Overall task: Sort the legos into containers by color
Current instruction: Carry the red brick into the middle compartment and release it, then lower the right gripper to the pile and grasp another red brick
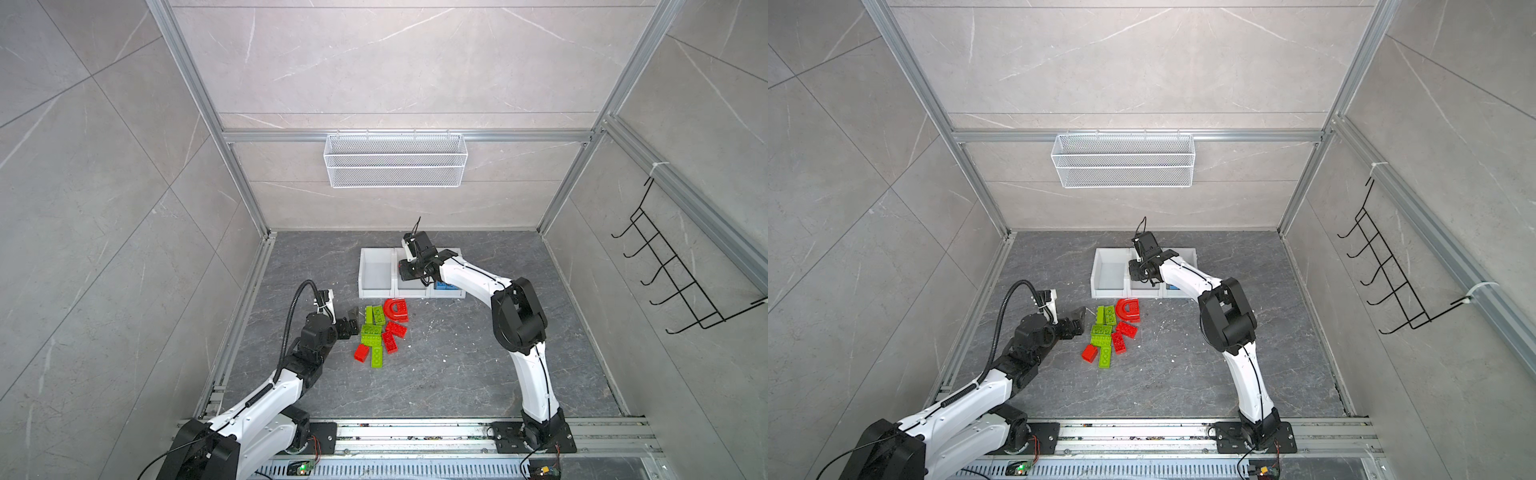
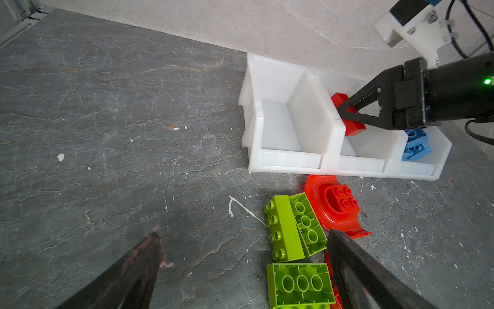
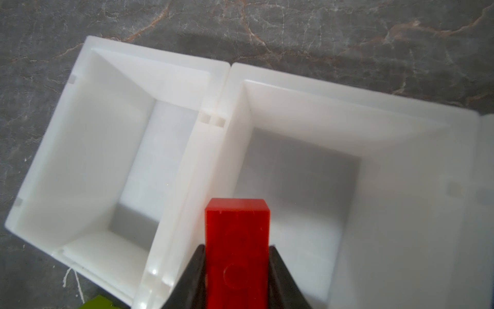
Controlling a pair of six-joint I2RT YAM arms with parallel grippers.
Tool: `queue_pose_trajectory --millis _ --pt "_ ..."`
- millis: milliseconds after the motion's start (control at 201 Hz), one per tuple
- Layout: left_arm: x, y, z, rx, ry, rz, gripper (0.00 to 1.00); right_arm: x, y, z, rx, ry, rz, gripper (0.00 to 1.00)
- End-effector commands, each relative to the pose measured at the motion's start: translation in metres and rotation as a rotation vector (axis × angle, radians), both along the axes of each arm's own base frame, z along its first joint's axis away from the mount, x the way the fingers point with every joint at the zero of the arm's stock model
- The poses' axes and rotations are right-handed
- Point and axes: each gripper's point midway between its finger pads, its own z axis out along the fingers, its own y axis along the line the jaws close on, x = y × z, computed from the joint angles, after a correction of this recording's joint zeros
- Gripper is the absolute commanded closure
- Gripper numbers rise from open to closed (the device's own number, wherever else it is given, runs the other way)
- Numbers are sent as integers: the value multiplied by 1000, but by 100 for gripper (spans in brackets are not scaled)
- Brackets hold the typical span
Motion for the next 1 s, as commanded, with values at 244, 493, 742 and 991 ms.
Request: queue_pose_trajectory --millis 244,493,742,991 --pt "5 -2 23 -23 -68 -3 1 -2 -7 8 -13 3 -4 46" --pt "4 -1 26 -19 -77 -2 1 -58 -18 56 66 -20 65 43" --pt "3 0 27 -21 -83 3 1 -159 3 29 59 57 246 42" --pt "5 1 23 -12 -73 11 1 -200 33 -11 -6 128 355 43"
